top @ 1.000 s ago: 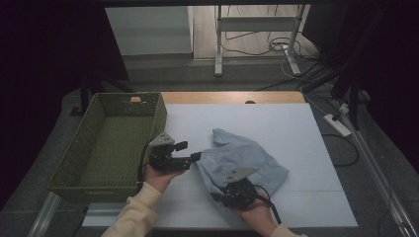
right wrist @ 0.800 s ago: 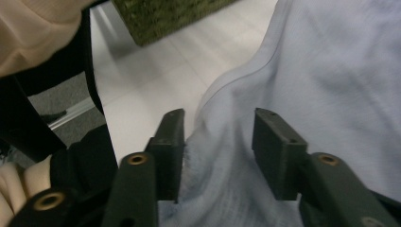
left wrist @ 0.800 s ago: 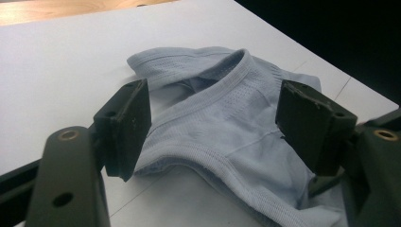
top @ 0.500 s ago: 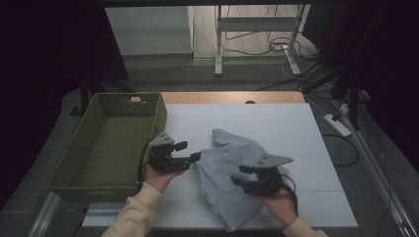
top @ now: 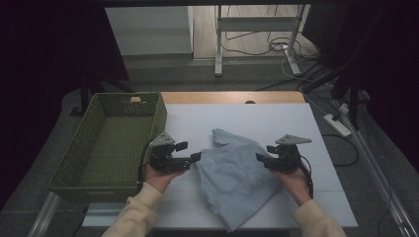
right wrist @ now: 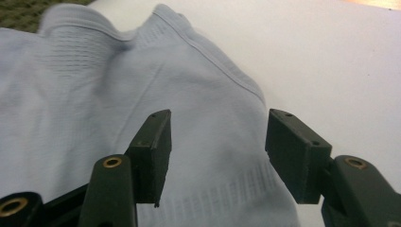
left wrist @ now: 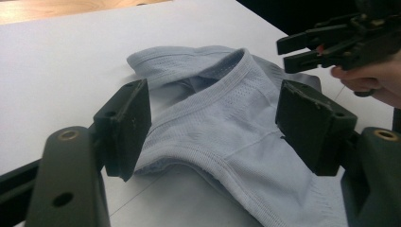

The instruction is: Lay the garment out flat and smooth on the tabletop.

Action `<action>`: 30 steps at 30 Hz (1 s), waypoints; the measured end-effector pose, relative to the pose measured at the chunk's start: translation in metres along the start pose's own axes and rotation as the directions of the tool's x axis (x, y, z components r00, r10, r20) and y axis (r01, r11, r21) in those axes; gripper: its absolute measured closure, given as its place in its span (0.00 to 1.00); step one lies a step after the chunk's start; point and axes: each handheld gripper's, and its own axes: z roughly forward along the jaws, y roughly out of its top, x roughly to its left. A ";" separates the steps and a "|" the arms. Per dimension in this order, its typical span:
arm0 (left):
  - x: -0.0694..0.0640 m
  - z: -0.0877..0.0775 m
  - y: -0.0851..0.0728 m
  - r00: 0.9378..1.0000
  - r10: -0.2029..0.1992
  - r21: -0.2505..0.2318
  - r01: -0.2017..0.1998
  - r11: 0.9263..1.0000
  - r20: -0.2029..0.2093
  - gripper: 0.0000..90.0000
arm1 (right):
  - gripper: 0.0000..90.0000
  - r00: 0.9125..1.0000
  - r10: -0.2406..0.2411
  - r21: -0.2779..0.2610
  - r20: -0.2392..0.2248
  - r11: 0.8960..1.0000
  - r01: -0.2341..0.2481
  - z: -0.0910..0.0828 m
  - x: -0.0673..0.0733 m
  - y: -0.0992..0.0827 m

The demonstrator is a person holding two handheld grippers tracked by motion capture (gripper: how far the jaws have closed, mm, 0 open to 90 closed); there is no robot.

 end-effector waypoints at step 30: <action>-0.001 -0.001 -0.001 1.000 0.005 0.005 -0.005 1.000 -0.007 0.30 | 0.92 1.000 0.003 0.119 0.023 0.993 -0.005 0.031 -0.023 -0.005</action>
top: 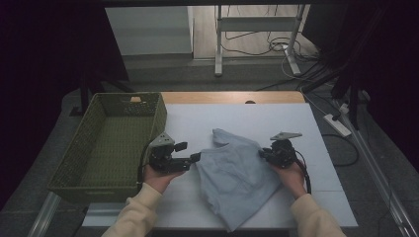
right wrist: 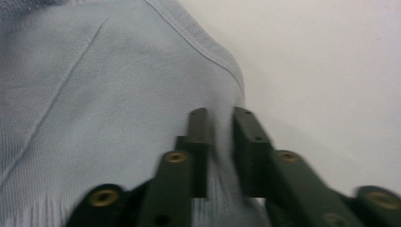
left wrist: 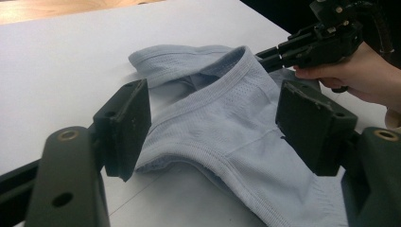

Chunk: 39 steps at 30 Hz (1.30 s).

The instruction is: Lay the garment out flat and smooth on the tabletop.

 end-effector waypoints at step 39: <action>0.000 0.004 0.000 1.000 -0.003 0.005 0.003 1.000 0.005 0.31 | 0.95 0.992 0.033 -0.017 0.125 0.999 -0.031 -0.096 0.009 -0.069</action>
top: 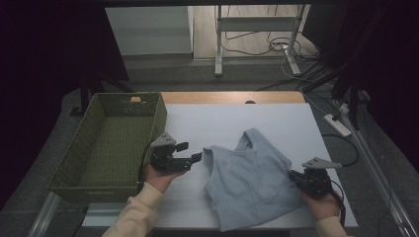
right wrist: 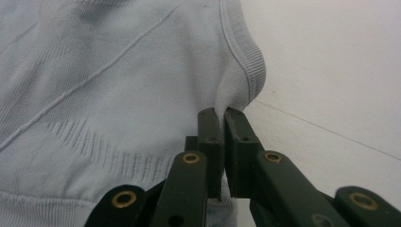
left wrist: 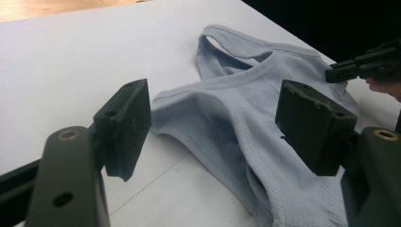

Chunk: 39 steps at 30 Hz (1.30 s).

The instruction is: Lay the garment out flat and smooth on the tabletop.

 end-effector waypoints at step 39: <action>-0.012 0.040 -0.018 1.000 0.006 0.164 -0.009 0.986 0.020 0.30 | 0.53 1.000 -0.001 -0.131 0.026 0.991 0.005 -0.001 -0.007 0.006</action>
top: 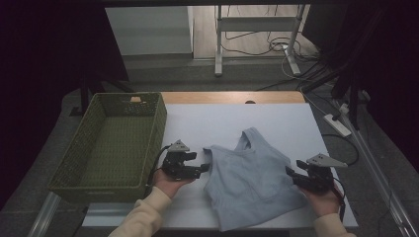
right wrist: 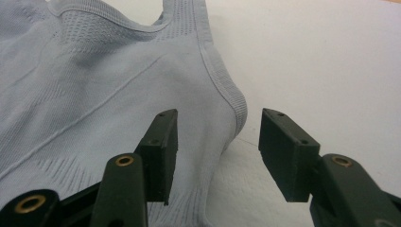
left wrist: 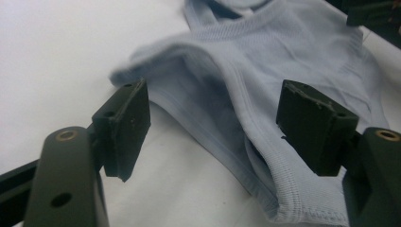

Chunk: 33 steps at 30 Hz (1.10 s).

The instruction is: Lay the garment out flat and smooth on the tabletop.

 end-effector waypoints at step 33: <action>-0.006 0.026 -0.009 0.995 0.035 0.156 -0.050 0.986 0.095 0.90 | 0.48 1.000 0.006 0.042 0.003 0.999 -0.006 0.006 -0.006 -0.003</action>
